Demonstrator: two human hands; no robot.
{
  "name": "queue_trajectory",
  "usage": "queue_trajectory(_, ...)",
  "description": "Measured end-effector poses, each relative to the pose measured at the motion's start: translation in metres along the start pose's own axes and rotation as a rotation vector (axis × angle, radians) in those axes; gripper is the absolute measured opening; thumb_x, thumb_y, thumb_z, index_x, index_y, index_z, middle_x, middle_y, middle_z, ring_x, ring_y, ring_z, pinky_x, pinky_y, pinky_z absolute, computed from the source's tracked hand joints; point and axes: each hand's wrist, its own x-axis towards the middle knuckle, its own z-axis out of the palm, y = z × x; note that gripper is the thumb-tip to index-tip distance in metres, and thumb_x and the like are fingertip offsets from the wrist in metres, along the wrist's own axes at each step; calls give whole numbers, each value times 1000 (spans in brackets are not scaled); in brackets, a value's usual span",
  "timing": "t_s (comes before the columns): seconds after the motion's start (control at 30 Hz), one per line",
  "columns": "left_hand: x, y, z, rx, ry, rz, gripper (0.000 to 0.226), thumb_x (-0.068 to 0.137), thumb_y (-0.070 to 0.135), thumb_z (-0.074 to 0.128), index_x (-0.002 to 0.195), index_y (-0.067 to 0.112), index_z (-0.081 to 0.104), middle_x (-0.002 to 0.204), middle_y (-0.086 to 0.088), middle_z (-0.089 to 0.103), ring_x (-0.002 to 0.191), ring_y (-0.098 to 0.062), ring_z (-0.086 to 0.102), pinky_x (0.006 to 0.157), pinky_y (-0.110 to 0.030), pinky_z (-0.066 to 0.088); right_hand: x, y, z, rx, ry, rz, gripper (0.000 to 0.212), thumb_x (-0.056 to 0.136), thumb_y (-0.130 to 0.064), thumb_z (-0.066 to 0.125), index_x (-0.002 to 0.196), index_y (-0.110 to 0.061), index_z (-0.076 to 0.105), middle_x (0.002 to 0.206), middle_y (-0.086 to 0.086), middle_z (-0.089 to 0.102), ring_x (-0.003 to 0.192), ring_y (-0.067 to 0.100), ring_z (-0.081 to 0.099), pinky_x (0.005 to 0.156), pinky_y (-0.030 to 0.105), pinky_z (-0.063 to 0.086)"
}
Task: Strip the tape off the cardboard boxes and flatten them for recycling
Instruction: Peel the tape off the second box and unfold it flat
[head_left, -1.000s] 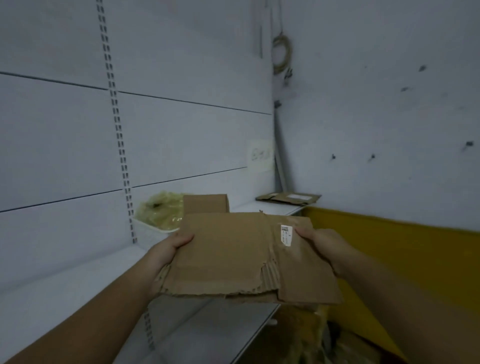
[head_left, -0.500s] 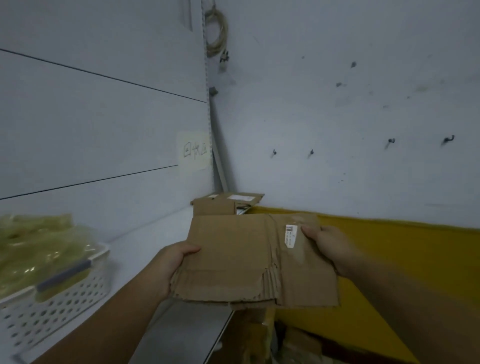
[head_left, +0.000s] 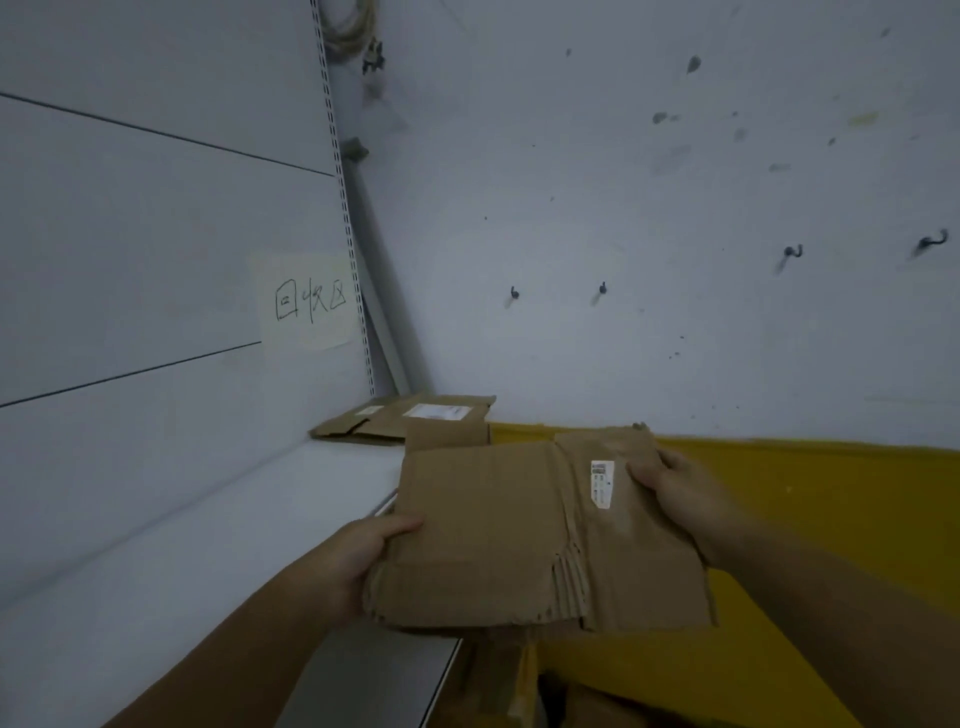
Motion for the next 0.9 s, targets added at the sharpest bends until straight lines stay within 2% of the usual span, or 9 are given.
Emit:
queue_trajectory(0.07,16,6,7,39,22,-37,32,84,21,63,108,0,64,100,-22,71,94,-36,67,89,-49,51,31,5,-5,25,-23,1,35,95,-31,48,127,-17,52,107,8,63,87,26,63,60,34,50)
queue_trajectory(0.2,42,25,14,38,78,6,21,89,14,54,96,4,70,94,-18,73,75,-29,72,61,-33,57,92,5,-3,66,-89,23,29,94,-26,51,120,-13,54,94,5,64,81,26,63,56,32,48)
queue_trajectory(0.3,58,36,8,47,183,71,21,84,8,60,103,1,67,95,-18,73,80,-29,71,67,-33,57,130,1,21,98,-160,68,26,92,-21,52,116,-10,54,92,7,64,81,28,63,57,33,47)
queue_trajectory(0.37,69,44,-5,59,237,87,29,80,2,65,109,0,64,99,-19,72,88,-31,69,71,-34,56,150,-1,43,150,-235,100,28,89,-19,55,116,-9,55,99,10,65,87,30,63,64,37,49)
queue_trajectory(0.47,86,64,-38,80,300,135,30,81,-2,63,110,5,64,99,-16,73,84,-29,71,64,-31,59,181,-9,77,265,-333,107,32,84,-16,61,114,-4,58,105,12,67,93,32,63,77,43,51)
queue_trajectory(0.57,104,90,-80,127,323,185,32,85,0,58,113,14,64,105,-12,72,92,-30,70,72,-34,60,213,-19,112,378,-434,64,33,85,-13,60,113,4,59,86,9,70,72,19,67,60,32,54)
queue_trajectory(0.67,121,119,-127,128,319,175,36,83,-1,57,115,15,63,107,-12,72,93,-29,70,67,-33,59,243,-27,149,435,-558,59,40,80,-8,63,120,-8,56,81,7,66,53,14,65,44,24,49)
queue_trajectory(0.77,138,144,-163,297,370,107,40,82,-2,57,117,16,63,104,-9,73,91,-28,70,70,-32,58,267,-35,178,266,-739,9,58,65,-12,70,120,-24,56,96,8,68,68,22,68,51,31,53)
queue_trajectory(0.9,164,166,-191,741,597,37,41,82,9,65,122,16,62,113,-6,68,100,-24,63,93,-34,47,289,-36,211,-65,-839,-21,61,48,-7,80,105,-18,62,81,6,70,63,23,68,49,27,53)
